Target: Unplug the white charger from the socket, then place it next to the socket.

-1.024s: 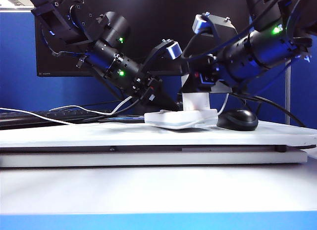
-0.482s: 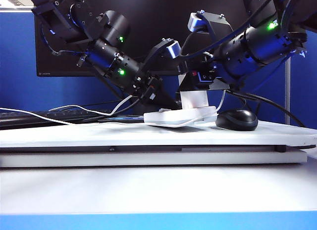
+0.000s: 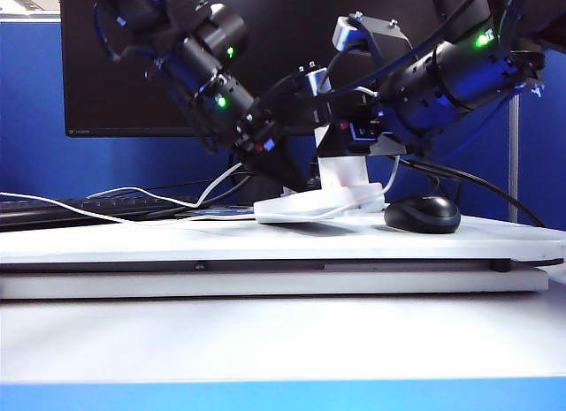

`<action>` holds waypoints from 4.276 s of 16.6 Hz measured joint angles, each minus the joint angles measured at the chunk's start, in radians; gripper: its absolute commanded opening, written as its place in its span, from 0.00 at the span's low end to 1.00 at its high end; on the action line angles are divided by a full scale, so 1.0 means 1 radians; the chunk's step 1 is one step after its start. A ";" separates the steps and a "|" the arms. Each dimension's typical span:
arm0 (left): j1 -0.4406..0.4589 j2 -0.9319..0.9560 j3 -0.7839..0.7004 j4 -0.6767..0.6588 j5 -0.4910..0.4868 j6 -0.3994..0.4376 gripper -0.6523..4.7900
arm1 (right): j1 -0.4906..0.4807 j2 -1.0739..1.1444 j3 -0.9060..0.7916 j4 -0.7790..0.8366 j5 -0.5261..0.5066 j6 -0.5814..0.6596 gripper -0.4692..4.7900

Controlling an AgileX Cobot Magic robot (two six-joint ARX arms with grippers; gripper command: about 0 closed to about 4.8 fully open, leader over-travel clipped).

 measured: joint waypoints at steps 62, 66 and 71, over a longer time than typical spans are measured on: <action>0.010 0.058 0.191 -0.305 -0.056 0.053 0.11 | -0.003 0.121 -0.060 0.238 -0.045 0.035 0.09; 0.010 0.078 0.192 -0.282 -0.064 0.053 0.11 | -0.003 0.121 -0.060 0.237 -0.046 0.035 0.09; 0.009 0.091 0.197 -0.262 -0.060 0.053 0.11 | -0.003 0.121 -0.060 0.237 -0.046 0.033 0.09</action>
